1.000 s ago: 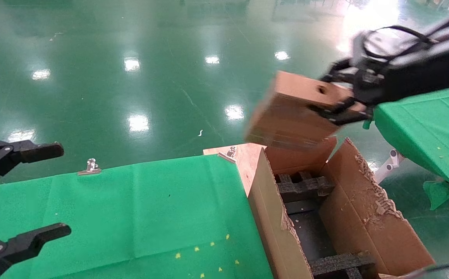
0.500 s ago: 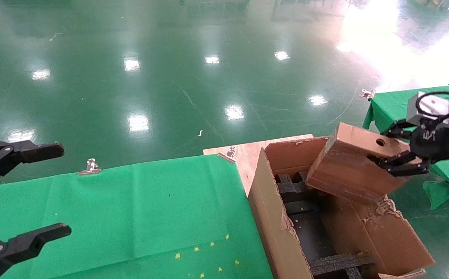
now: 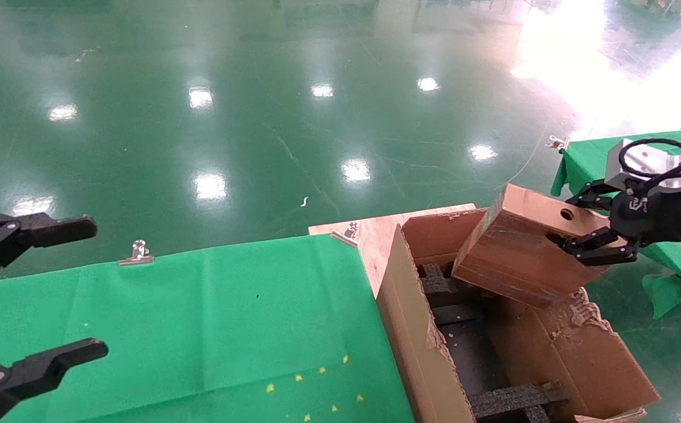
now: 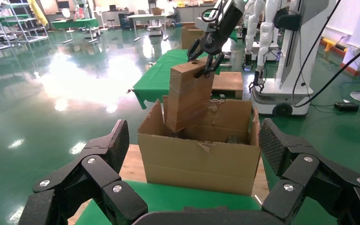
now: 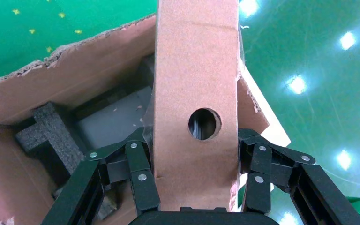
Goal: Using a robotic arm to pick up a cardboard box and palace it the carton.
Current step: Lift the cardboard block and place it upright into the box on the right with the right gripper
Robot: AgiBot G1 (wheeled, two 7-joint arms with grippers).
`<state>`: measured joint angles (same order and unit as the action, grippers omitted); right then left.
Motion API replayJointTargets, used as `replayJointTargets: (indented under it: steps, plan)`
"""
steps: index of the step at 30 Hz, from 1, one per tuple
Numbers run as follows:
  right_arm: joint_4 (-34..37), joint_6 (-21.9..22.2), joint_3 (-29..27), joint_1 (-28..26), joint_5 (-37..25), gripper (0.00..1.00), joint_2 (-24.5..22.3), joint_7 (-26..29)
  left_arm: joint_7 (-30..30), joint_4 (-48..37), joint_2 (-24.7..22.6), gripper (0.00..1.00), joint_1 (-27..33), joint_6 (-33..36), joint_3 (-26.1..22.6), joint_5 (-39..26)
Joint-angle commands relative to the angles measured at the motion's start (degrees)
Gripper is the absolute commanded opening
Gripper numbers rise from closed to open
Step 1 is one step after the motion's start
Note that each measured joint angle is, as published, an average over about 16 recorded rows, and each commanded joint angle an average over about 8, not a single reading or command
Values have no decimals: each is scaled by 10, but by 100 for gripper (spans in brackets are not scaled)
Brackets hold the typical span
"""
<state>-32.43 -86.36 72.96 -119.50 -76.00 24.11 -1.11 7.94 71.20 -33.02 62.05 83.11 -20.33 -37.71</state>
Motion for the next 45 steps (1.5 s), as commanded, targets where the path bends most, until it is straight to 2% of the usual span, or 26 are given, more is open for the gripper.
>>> replayJointTargets:
  steps: [1,5,9,12,20,25,30,38,45]
  plan:
    - [3,1,0,2,1,0,2,2,0,0,0,100,0,0,0,0]
    - [-3,40,5,23,-1,0,2,59,0,0,0,100,0,0,0,0]
    - [-27,85,14,43,-14,0,-6,148,0,0,0,100,0,0,0,0]
    - [-52,116,22,54,-29,0,-15,235,0,0,0,100,0,0,0,0]
    - [-128,180,45,81,-68,0,-45,504,0,0,0,100,0,0,0,0]
    - [-177,197,55,90,-88,0,-61,620,0,0,0,100,0,0,0,0]
    - [-200,202,59,94,-95,0,-68,651,0,0,0,100,0,0,0,0]
    - [-189,203,60,94,-96,0,-64,648,0,0,0,100,0,0,0,0]
    - [-195,220,74,108,-126,0,-54,712,0,0,0,100,0,0,0,0]
